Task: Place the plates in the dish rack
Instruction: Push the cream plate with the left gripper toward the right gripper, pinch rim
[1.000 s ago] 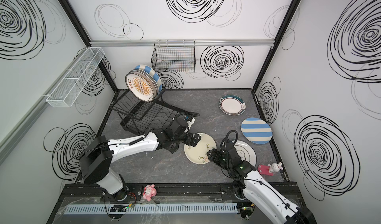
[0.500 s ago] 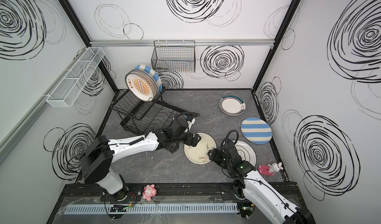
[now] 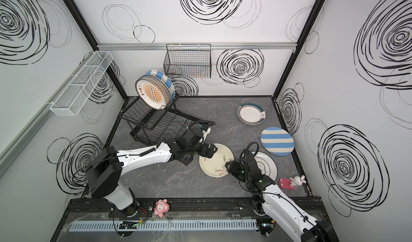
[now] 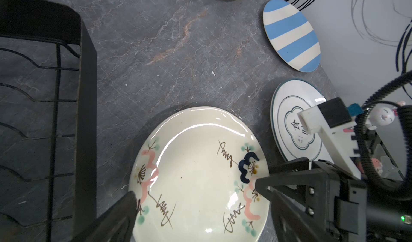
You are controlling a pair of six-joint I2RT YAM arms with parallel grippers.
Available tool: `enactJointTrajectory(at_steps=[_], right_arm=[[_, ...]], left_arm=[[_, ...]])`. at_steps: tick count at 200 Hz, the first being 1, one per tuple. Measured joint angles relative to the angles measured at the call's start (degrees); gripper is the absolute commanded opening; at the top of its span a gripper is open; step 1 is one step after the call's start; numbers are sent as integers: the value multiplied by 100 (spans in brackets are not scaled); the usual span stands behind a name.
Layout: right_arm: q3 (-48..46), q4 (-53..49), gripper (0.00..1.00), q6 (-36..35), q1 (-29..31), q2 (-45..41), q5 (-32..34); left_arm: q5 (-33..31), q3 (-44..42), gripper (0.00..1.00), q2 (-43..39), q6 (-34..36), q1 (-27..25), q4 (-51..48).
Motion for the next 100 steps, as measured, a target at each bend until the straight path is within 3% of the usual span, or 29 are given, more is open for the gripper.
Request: enactJointTrajectory(at_steps=[100], right_arm=[[-407,511,28,267,-116,-195,15]], left_arm=[[-4,-227,96,-420,-68,50,9]])
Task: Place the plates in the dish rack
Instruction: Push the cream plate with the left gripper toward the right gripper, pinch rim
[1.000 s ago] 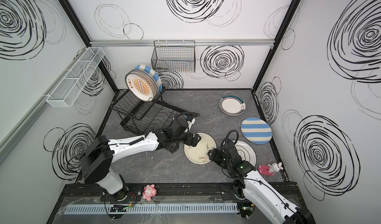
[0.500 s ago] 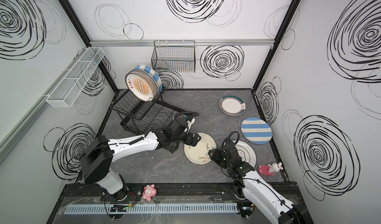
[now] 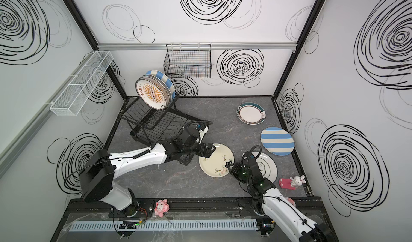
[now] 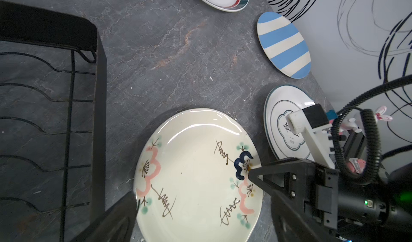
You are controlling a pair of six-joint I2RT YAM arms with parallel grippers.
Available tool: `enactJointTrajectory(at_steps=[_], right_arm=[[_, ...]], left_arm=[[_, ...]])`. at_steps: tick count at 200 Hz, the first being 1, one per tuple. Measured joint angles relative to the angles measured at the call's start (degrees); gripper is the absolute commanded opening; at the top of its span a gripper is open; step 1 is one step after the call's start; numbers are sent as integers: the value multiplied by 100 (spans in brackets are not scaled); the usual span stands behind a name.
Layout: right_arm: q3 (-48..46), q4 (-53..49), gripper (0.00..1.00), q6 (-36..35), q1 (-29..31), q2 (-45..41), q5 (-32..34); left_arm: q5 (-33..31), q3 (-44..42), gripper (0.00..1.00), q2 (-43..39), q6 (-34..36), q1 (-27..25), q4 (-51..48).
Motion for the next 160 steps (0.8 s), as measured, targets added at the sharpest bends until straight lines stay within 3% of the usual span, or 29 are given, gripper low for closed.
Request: enactJointTrajectory(at_steps=[67,115,160], right_arm=[[-37,24,16,7,-4,0,146],[-28,138,2,11,-103,-17,153],[262,-273,0,-192,-149,-120,201]], left_arm=[[0,-107,96,-116,-72,20,0],[-33,-195,96,-282,-76,24,-9],[-66,-195,96,-380,-81,39,-17]])
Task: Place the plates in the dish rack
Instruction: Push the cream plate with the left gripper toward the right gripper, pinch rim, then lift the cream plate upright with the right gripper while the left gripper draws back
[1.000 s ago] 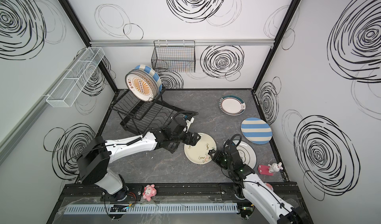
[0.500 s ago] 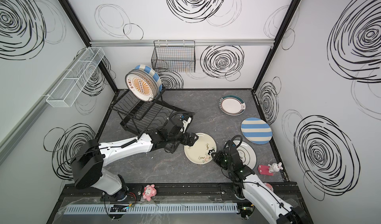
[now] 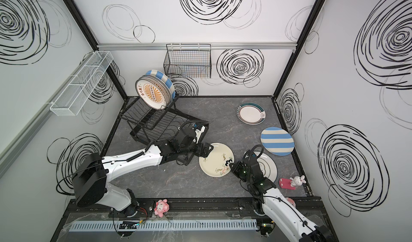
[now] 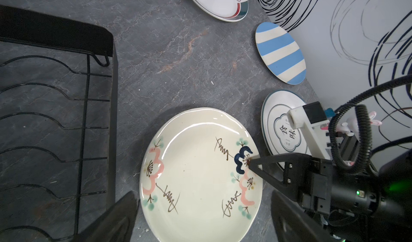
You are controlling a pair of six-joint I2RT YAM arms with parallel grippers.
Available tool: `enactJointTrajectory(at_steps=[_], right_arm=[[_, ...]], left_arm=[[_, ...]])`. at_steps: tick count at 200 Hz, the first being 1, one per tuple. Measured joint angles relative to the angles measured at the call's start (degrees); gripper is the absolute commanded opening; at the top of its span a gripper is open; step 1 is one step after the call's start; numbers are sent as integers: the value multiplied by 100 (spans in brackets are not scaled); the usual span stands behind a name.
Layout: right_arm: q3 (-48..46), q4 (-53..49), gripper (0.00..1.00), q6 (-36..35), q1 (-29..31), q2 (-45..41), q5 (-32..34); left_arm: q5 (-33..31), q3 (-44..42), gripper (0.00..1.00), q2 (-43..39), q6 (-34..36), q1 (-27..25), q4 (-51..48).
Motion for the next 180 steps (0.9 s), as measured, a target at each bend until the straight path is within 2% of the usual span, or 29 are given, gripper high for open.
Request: enactJointTrajectory(at_steps=[35,80,101,147,180], right_arm=[[756,-922,0,-531,-50,-9,297],[1910,-2048,0,-1373,-273,101,903],[2221,-2144,0,-1633,-332,103,1047],[2920,-2186,0,-2214,-352,474,1084],[3742,-2284,0,-2802,-352,1008,1169]], left_arm=[[7,0,96,-282,-20,70,-173],[59,-57,96,-1202,-90,411,-457],[140,-345,96,-1738,-166,686,-549],[326,-1676,96,-2949,-382,1558,-1139],[348,-1823,96,-3530,-374,1934,-1676]])
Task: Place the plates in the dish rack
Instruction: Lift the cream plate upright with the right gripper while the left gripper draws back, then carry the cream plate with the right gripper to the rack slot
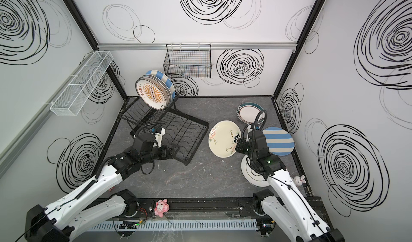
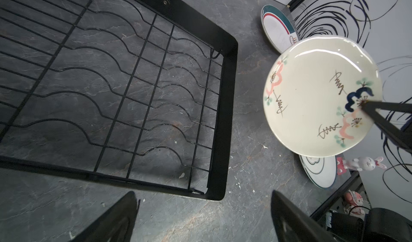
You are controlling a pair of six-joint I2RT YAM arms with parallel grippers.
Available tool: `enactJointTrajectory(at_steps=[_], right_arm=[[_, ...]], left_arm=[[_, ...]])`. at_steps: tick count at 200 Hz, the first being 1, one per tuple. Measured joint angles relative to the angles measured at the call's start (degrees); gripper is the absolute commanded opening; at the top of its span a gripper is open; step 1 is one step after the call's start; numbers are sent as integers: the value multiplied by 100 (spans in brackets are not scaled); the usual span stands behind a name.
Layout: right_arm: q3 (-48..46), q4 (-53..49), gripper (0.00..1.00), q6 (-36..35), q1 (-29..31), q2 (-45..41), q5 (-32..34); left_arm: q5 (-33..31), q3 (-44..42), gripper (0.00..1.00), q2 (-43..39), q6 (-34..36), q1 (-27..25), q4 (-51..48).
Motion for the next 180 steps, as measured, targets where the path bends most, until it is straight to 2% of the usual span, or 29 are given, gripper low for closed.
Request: enactJointTrajectory(at_steps=[55,100,135,180], right_arm=[[1397,374,0,-785,216,870,76],[2610,911,0,-1604,1598,1757,975],[3364,1606,0,-2188,2326,2374,1318],[4236,2492,0,-3158,3244,3357,2055]], left_arm=[[138,-199,96,-678,76,1294,-459],[332,59,96,-868,385,2262,-890],[627,402,96,-874,706,3042,-920],[1084,400,96,-728,855,3451,-929]])
